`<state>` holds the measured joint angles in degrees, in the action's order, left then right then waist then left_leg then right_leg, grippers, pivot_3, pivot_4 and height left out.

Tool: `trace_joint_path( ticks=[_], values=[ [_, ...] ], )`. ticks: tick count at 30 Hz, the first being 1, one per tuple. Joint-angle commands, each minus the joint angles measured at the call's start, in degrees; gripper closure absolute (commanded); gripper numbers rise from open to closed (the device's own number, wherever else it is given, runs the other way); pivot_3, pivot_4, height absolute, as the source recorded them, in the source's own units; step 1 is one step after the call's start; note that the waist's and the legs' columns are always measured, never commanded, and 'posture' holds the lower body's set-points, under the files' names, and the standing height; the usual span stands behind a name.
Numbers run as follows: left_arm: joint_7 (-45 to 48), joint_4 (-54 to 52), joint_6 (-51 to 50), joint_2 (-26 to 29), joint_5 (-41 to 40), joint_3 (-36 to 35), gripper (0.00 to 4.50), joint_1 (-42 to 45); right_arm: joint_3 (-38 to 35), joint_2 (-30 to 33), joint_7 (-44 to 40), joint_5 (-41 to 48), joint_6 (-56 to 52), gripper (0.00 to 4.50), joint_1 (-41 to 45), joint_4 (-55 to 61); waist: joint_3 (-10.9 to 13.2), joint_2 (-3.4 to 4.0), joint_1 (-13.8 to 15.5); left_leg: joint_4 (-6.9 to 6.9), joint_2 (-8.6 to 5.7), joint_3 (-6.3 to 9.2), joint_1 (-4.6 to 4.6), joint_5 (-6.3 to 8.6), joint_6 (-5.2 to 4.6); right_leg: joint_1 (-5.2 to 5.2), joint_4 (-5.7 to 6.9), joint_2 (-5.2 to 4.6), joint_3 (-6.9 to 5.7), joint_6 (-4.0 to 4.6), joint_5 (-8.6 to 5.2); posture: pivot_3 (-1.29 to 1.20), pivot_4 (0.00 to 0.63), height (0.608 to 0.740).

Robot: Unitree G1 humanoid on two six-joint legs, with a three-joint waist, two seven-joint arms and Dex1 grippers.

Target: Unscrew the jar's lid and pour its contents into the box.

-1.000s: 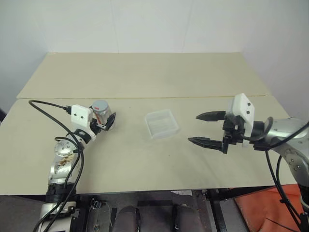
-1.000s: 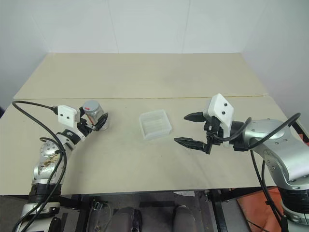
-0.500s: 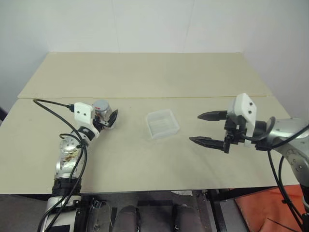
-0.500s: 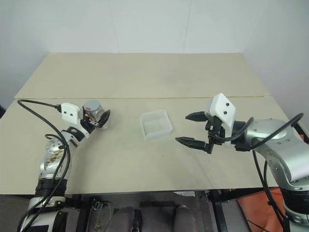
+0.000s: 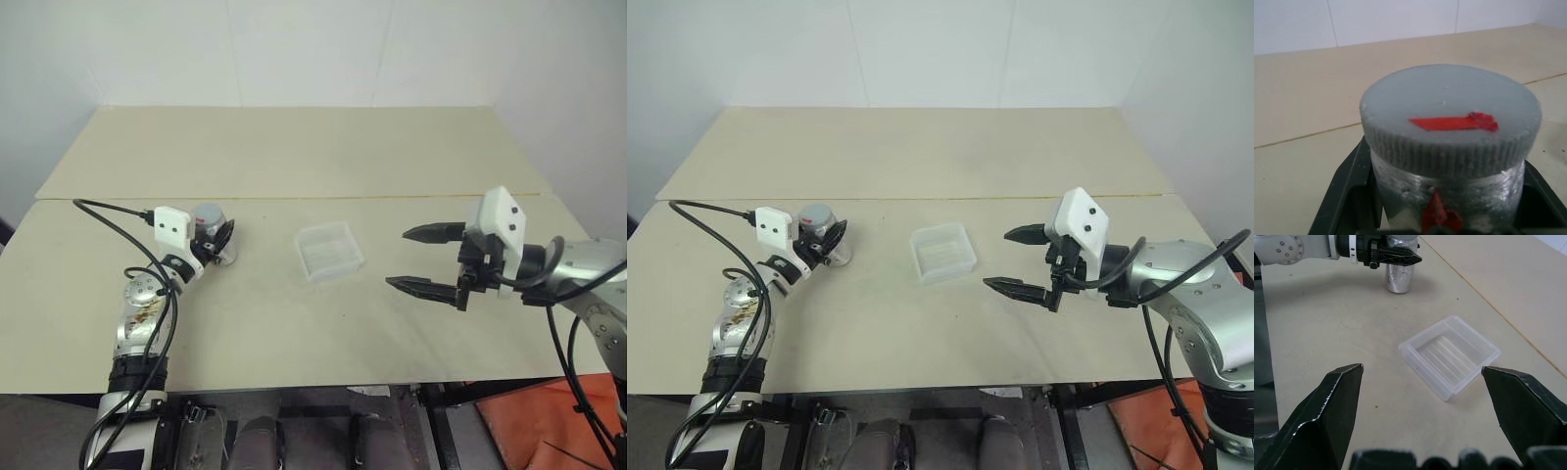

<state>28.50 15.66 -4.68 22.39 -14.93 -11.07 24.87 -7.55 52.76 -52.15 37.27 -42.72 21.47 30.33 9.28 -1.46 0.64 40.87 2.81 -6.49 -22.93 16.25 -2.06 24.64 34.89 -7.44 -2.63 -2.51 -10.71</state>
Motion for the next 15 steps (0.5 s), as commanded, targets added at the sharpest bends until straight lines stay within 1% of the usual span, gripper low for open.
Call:
trace_joint_path(
  ticks=[1,5,8,12,15],
  values=[
    [1.41,-3.07,-1.43,1.35,-1.43,-0.49,2.23,0.94,-1.93,0.28,0.58,0.65,0.76,0.0,0.35,1.61,0.0,0.0,0.0,0.0,0.0,0.0,0.0,0.0,0.0,0.0,0.0,0.0,0.0,0.0,0.0,0.0,0.15,0.74],
    [11.86,-10.78,-7.4,6.48,-7.72,0.0,2.23,1.55,-0.92,-1.43,1.39,1.18,0.9,0.0,1.81,1.43,0.04,-0.06,-0.12,0.0,0.01,0.01,-0.05,-0.01,0.01,0.04,0.01,0.0,-0.02,0.0,0.0,0.0,0.15,0.74],
    [19.1,-13.42,-11.71,9.98,-12.52,0.3,2.23,3.49,0.23,-3.34,1.88,1.73,0.61,0.0,3.87,1.0,0.03,-0.05,-0.12,0.0,0.01,0.0,-0.11,-0.03,0.05,0.12,0.03,0.0,0.0,0.0,0.0,0.0,0.15,0.74],
    [31.15,-13.23,-15.35,13.68,-17.27,2.61,2.23,6.67,2.92,-8.4,5.27,3.81,-2.42,0.0,9.87,0.54,0.03,-0.04,-0.29,-0.01,0.01,-0.02,-0.06,-0.04,0.07,0.12,0.06,0.0,0.0,0.0,-0.01,0.0,0.15,0.74],
    [38.69,-10.57,-16.09,14.52,-17.95,5.36,2.23,10.21,4.85,-11.89,8.65,5.49,-6.1,0.0,14.36,0.6,0.03,-0.05,-0.31,-0.01,0.0,-0.03,-0.1,-0.07,0.11,0.13,0.07,0.0,-0.01,-0.01,-0.01,0.0,0.15,0.74]
  ],
)
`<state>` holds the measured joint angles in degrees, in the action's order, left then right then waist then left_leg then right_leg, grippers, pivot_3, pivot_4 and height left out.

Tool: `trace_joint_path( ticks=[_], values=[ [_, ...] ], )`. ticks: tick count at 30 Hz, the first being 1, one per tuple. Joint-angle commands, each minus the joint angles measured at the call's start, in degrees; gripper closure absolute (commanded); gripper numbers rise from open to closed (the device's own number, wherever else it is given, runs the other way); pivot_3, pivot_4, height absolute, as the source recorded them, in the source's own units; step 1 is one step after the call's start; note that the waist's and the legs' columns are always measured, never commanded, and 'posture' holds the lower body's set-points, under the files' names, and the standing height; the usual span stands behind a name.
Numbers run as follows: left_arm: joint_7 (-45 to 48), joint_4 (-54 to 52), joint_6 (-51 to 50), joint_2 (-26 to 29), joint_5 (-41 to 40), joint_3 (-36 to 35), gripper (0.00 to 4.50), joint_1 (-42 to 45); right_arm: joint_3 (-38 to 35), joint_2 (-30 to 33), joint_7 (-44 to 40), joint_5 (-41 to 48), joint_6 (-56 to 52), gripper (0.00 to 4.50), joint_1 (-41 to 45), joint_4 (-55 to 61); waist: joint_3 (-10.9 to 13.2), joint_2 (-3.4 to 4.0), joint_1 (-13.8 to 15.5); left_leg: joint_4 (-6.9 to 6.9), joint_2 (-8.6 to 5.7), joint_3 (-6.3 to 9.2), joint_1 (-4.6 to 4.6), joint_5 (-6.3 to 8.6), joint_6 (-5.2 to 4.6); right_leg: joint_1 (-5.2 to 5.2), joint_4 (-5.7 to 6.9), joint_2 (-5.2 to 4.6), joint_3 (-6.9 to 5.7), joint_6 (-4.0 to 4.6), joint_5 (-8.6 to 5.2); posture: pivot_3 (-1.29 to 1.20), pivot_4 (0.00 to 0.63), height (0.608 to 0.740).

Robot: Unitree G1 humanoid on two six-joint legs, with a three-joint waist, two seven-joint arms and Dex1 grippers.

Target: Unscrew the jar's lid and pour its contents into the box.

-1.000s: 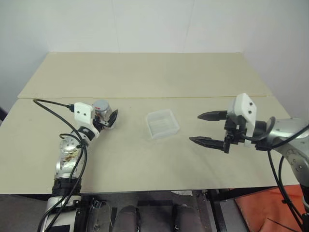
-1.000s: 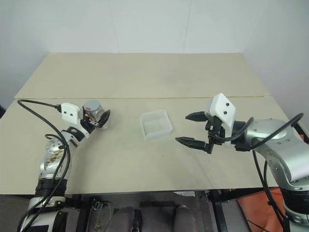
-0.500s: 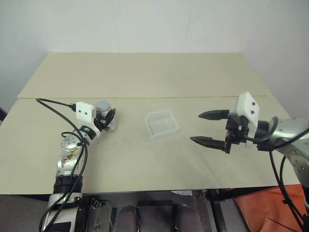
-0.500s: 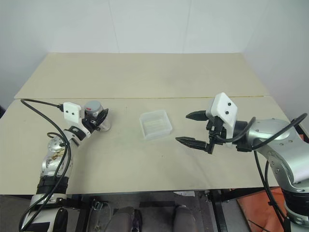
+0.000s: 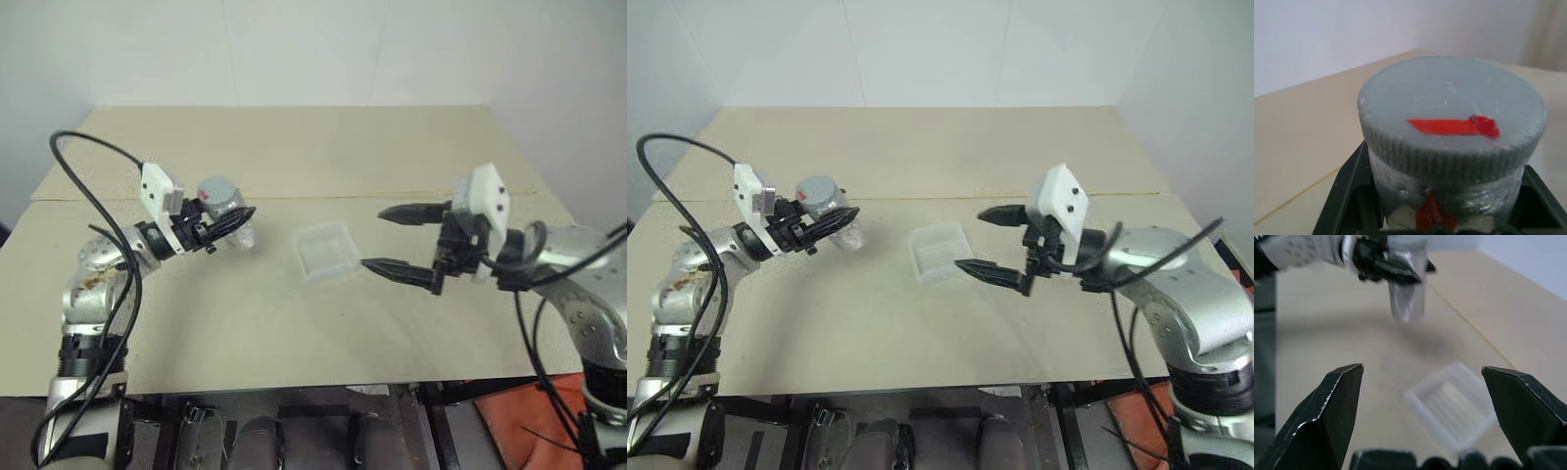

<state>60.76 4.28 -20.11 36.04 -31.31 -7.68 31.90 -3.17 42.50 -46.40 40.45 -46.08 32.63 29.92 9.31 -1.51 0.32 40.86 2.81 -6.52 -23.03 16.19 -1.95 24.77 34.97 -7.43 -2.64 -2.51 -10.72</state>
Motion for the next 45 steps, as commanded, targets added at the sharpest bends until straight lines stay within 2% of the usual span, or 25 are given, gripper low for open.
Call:
trace_joint_path(
  ticks=[1,6,15,23,33,36,39,40,45],
  values=[
    [8.53,1.95,-0.37,0.8,-1.34,2.94,2.23,4.35,1.04,-2.63,3.84,2.75,-3.68,0.0,4.32,1.12,0.0,0.0,0.09,0.0,0.0,-0.01,-0.02,-0.05,0.09,0.0,0.0,0.0,0.0,0.0,0.0,0.0,0.15,0.74],
    [16.8,7.29,2.79,-0.98,0.8,7.68,2.23,9.23,4.11,-7.84,8.49,4.55,-7.96,0.0,9.58,1.35,0.0,0.0,0.25,0.07,-0.02,0.02,-0.21,-0.18,0.29,0.08,0.06,0.0,-0.09,0.0,0.01,0.0,0.15,0.74],
    [23.03,15.22,7.68,-5.85,4.46,11.68,2.23,16.29,10.68,-17.55,17.96,0.42,-11.87,0.0,17.03,-2.79,0.0,0.01,-0.01,0.08,-0.03,0.03,-0.36,-0.2,0.28,0.23,0.17,0.0,-0.09,0.0,0.01,0.0,0.15,0.74],
    [24.85,15.66,8.5,-7.43,5.27,12.25,2.23,16.99,15.02,-20.19,20.86,-5.34,-12.14,0.0,18.91,-5.51,0.0,0.01,-0.6,0.09,-0.02,0.05,-0.51,-0.21,0.28,0.31,0.2,0.0,-0.11,-0.02,0.02,0.0,0.15,0.74],
    [26.32,15.03,8.24,-6.52,5.78,12.04,2.23,16.28,14.65,-21.37,19.72,-7.07,-11.62,0.0,19.42,-6.73,0.0,0.01,-1.04,0.08,-0.01,0.06,-0.52,-0.21,0.28,0.33,0.21,0.0,-0.12,-0.03,0.02,0.0,0.15,0.74],
    [26.51,14.24,7.81,-6.18,5.74,11.8,2.23,15.68,14.83,-21.34,19.21,-7.06,-11.39,0.61,18.87,-6.38,0.0,0.01,-1.04,0.08,-0.01,0.06,-0.52,-0.21,0.28,0.33,0.2,0.0,-0.11,-0.03,0.02,0.0,0.15,0.74],
    [26.3,13.47,7.23,-5.72,5.73,11.64,2.23,15.14,14.78,-21.54,19.05,-7.21,-11.41,1.56,18.72,-6.04,0.0,0.01,-1.07,0.08,-0.01,0.06,-0.52,-0.21,0.28,0.34,0.21,0.0,-0.11,-0.03,0.02,0.0,0.15,0.74],
    [26.21,13.24,7.08,-5.62,5.66,11.57,2.23,14.93,14.72,-21.63,18.87,-7.04,-11.46,1.73,18.63,-5.97,0.0,0.02,-1.07,0.08,-0.01,0.06,-0.53,-0.21,0.28,0.34,0.21,0.0,-0.11,-0.03,0.02,0.0,0.15,0.74],
    [25.31,11.03,6.37,-5.07,5.21,10.92,2.23,12.83,14.38,-21.54,18.01,-6.63,-11.09,1.74,17.75,-5.55,-0.01,0.02,-1.05,0.08,-0.01,0.06,-0.53,-0.21,0.28,0.34,0.2,0.0,-0.11,-0.03,0.02,0.0,0.15,0.74]
  ],
)
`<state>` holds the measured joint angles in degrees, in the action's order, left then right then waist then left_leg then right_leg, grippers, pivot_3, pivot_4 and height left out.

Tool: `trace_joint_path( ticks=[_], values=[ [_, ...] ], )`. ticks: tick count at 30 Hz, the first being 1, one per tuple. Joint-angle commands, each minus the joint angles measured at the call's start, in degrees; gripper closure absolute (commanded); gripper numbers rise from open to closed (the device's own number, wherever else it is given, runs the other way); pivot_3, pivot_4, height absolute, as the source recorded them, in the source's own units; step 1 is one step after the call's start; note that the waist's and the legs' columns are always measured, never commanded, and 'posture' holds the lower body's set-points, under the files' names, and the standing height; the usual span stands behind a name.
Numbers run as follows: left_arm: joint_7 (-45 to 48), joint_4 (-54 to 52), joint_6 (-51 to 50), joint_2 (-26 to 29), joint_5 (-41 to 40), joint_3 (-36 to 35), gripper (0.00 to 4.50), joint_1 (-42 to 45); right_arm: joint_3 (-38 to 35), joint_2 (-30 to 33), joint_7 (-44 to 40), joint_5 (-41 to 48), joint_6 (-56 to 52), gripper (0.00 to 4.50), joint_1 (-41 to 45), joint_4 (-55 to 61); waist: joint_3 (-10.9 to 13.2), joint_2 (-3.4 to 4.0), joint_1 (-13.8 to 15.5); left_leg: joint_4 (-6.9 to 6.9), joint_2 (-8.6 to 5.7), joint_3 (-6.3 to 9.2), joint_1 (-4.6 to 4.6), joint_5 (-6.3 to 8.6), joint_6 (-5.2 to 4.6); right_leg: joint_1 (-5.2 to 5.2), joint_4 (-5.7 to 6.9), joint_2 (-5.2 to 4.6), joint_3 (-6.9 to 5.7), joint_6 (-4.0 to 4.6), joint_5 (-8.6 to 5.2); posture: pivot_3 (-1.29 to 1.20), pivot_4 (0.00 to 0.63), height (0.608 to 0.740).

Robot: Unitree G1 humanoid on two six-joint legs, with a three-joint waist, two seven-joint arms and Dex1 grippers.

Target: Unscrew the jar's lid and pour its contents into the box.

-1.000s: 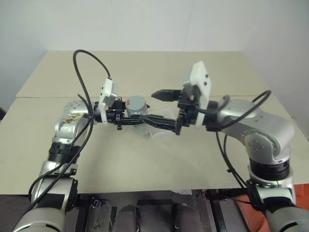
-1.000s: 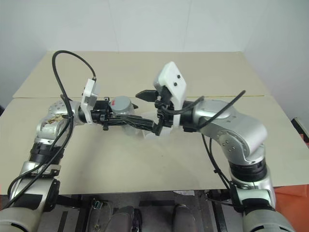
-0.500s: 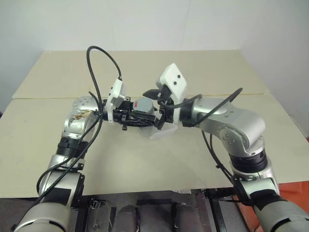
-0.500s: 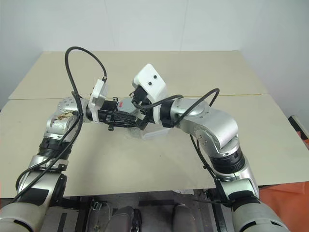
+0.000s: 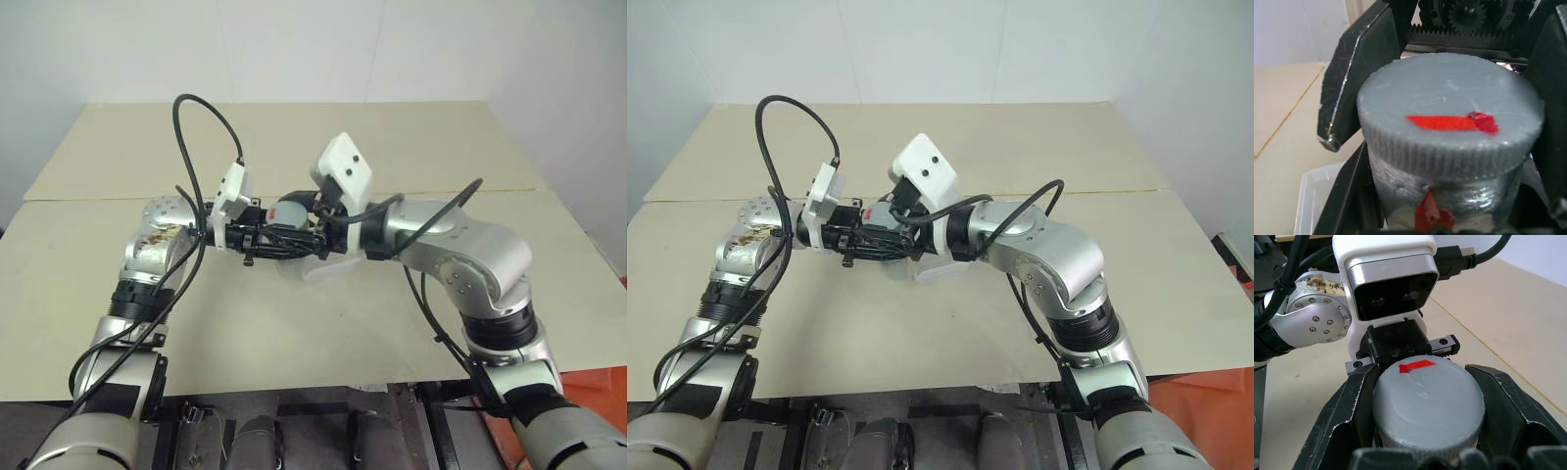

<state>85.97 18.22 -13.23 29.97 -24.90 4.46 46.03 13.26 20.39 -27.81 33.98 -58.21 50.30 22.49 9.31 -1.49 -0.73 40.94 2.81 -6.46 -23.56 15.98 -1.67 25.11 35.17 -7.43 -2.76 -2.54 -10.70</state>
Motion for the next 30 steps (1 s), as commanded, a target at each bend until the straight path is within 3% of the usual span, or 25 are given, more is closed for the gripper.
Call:
trace_joint_path(
  ticks=[1,9,11,15,20,26,30],
  values=[
    [-0.29,-3.58,-0.75,1.14,-1.36,-1.53,2.23,-1.86,-2.3,0.77,-1.15,0.09,1.19,1.74,-0.14,1.89,0.0,0.0,-0.02,0.0,0.0,0.0,0.0,0.0,0.0,0.0,0.0,0.0,0.0,0.0,0.0,0.0,0.15,0.74],
    [-0.94,-8.11,-2.18,2.27,-3.05,-2.65,2.23,-4.49,-3.1,1.78,-9.05,2.02,5.54,1.74,-1.66,0.57,0.0,0.0,-0.01,0.0,0.0,0.01,0.01,0.0,0.0,0.0,0.0,0.0,0.0,0.0,0.0,0.0,0.15,0.74],
    [-0.51,-8.84,-2.24,2.43,-3.71,-2.43,2.23,-4.63,-3.33,1.99,-14.8,3.9,8.35,1.74,-1.89,-1.09,0.0,0.0,0.01,0.0,0.0,0.01,0.01,0.0,0.0,0.0,0.0,0.0,0.0,0.0,0.0,0.0,0.15,0.74],
    [0.32,-10.39,-2.7,2.75,-4.8,-2.34,2.23,-4.48,-1.41,4.74,-33.95,4.74,18.16,1.74,-1.38,-6.8,0.0,0.0,0.1,0.01,-0.01,0.01,0.01,0.01,-0.03,-0.03,-0.04,0.0,0.0,-0.01,0.0,0.0,0.15,0.74],
    [0.5,-11.51,-2.68,3.34,-5.43,-2.3,2.23,-5.09,0.53,3.48,-45.02,3.08,24.13,1.74,1.87,-16.33,0.0,0.01,-0.28,0.0,0.0,0.01,0.06,0.0,-0.01,-0.03,-0.02,0.02,0.01,-0.01,0.01,0.0,0.15,0.74],
    [-0.49,-13.7,-3.16,3.77,-6.06,-2.66,2.23,-7.03,1.41,-0.17,-45.78,-2.18,29.9,1.74,5.07,-23.98,0.01,0.02,-0.3,-0.02,0.02,0.0,0.09,-0.05,0.08,-0.01,0.04,0.05,0.03,-0.01,0.01,0.0,0.15,0.74],
    [-1.06,-14.35,-3.59,4.2,-6.58,-3.22,2.23,-7.93,0.06,-0.47,-44.37,-2.63,28.6,0.55,5.11,-22.91,0.02,0.03,0.13,0.01,0.03,0.0,0.03,-0.06,0.1,0.0,0.03,0.04,0.01,-0.01,0.01,0.0,0.15,0.74]
  ],
)
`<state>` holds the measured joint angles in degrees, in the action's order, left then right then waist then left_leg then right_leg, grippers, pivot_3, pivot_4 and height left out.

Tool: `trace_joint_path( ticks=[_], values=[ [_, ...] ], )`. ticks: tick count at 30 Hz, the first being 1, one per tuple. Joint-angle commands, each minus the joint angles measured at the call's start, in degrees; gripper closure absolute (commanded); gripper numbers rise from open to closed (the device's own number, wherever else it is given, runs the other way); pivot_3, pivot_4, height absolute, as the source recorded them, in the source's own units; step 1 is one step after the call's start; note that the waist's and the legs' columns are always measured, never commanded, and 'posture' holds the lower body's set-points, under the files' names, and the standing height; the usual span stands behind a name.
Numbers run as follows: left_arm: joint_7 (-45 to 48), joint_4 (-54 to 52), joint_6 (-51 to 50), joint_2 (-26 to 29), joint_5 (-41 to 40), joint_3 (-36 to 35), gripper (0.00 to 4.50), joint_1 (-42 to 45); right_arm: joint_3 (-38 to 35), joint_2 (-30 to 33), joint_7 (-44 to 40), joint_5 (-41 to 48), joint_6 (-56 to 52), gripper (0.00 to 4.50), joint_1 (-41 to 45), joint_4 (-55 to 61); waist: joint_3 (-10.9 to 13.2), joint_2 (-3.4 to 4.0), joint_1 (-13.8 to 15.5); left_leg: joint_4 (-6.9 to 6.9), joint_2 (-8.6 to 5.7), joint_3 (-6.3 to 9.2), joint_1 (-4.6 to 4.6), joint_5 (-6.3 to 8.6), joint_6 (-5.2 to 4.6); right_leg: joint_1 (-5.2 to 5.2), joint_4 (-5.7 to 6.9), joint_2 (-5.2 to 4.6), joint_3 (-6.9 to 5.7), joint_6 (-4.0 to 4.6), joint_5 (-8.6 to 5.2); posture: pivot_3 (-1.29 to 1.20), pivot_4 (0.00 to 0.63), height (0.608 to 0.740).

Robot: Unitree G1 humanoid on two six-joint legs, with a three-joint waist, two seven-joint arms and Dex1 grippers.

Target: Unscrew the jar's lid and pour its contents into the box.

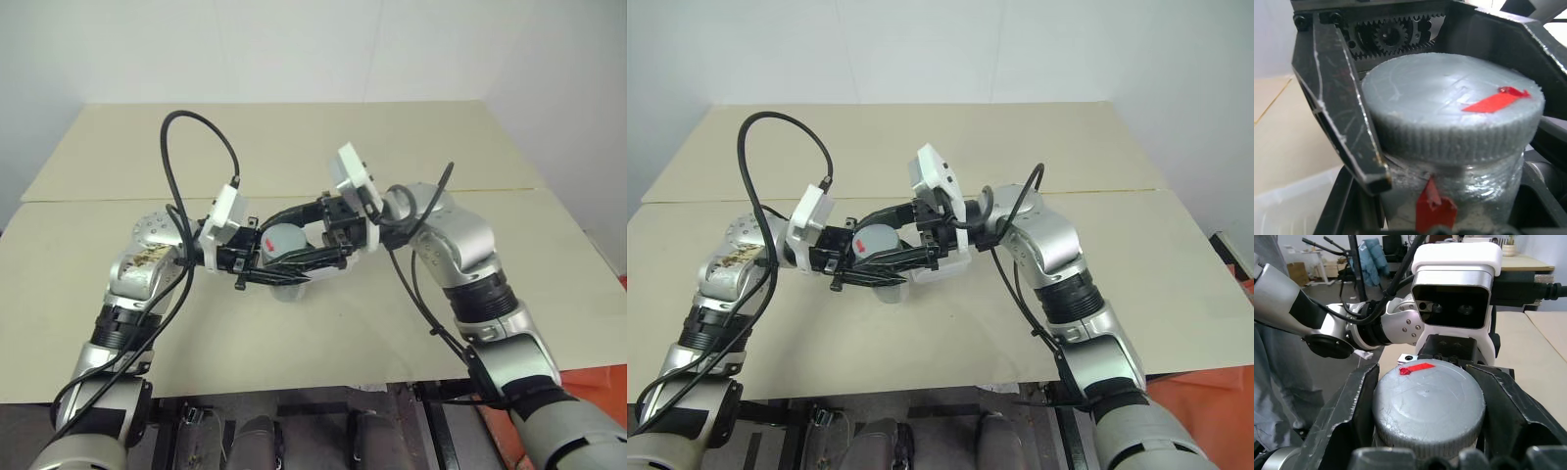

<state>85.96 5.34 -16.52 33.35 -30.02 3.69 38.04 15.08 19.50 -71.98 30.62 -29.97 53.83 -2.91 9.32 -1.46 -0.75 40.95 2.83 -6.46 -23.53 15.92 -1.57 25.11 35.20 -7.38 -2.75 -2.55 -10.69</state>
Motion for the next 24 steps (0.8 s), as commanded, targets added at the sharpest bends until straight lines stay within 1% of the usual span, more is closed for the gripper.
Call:
trace_joint_path(
  ticks=[1,2,5,8,10,12,14,16,19,24],
  values=[
    [-1.12,-1.6,-0.37,0.91,-1.54,-2.57,2.23,-0.24,-2.17,0.48,1.17,0.15,0.35,0.2,1.12,3.46,0.0,0.0,0.22,0.01,0.0,0.01,-0.01,0.0,0.01,0.0,0.0,0.0,-0.02,0.0,0.0,0.0,0.15,0.74],
    [-1.18,-1.66,-0.41,0.99,-1.61,-2.61,2.23,-0.44,-2.53,0.51,2.64,-0.47,0.43,0.01,0.72,4.21,0.0,0.01,0.22,0.01,0.0,0.01,0.0,0.0,0.01,-0.01,0.0,0.0,-0.02,0.0,0.0,0.0,0.15,0.74],
    [-1.48,-1.43,-0.66,1.37,-1.64,-2.94,2.23,-0.96,-3.93,1.39,6.87,-0.87,-1.29,0.01,-0.67,6.8,0.0,0.01,0.19,0.0,0.0,0.01,0.0,-0.01,0.02,-0.01,0.01,0.0,-0.02,0.0,0.0,0.0,0.15,0.74],
    [-2.06,0.09,-0.39,1.83,-1.06,-3.55,2.23,-0.95,-6.34,2.89,12.1,-0.33,-4.36,0.01,-2.94,11.9,0.0,0.01,0.21,0.0,0.0,0.01,-0.01,-0.02,0.04,-0.01,0.0,0.0,-0.03,0.0,0.0,0.0,0.15,0.74],
    [-2.38,1.15,-0.41,2.13,-0.92,-3.97,2.23,-0.76,-7.44,3.93,16.11,-0.15,-7.57,0.01,-4.15,15.87,0.0,0.01,0.17,0.0,0.0,0.01,0.0,-0.02,0.04,-0.01,0.0,0.0,-0.03,0.0,0.0,0.0,0.15,0.74],
    [-2.65,2.22,-0.2,2.39,-0.47,-4.11,2.23,-0.57,-8.04,3.99,21.89,-0.85,-10.99,0.01,-5.52,20.91,0.0,0.01,0.08,0.0,0.0,0.01,0.01,-0.03,0.06,0.0,0.02,0.0,-0.03,0.0,0.0,0.0,0.15,0.74],
    [-3.03,3.26,-0.23,2.33,-0.2,-4.04,2.23,-0.33,-8.94,3.62,26.33,1.26,-15.23,0.01,-7.11,26.96,0.0,0.01,-0.06,-0.01,0.01,0.0,0.01,-0.04,0.07,0.01,0.03,0.0,-0.02,0.0,0.0,0.0,0.15,0.74],
    [-3.22,3.83,-0.19,2.22,-0.08,-3.86,2.23,-0.14,-9.32,3.13,29.02,3.34,-18.64,0.01,-7.77,30.68,0.0,0.01,-0.09,-0.04,0.02,0.0,0.01,-0.04,0.07,0.02,0.03,0.0,-0.02,0.0,0.0,0.0,0.15,0.74],
    [-3.62,4.08,-0.33,1.78,-0.03,-3.49,2.23,0.38,-8.12,0.7,35.95,3.95,-25.35,0.01,-6.45,33.31,0.0,0.01,-0.09,-0.02,0.01,0.0,0.02,-0.04,0.07,0.02,0.04,0.0,-0.02,0.0,0.0,0.0,0.15,0.74],
    [-4.46,3.63,-0.67,1.22,0.12,-3.65,2.23,0.49,-4.07,-2.23,44.78,0.44,-31.18,0.01,-4.58,34.08,0.0,0.01,0.06,-0.01,0.0,0.01,0.01,-0.04,0.07,0.01,0.06,0.0,-0.02,0.01,0.0,0.0,0.15,0.74]
  ],
)
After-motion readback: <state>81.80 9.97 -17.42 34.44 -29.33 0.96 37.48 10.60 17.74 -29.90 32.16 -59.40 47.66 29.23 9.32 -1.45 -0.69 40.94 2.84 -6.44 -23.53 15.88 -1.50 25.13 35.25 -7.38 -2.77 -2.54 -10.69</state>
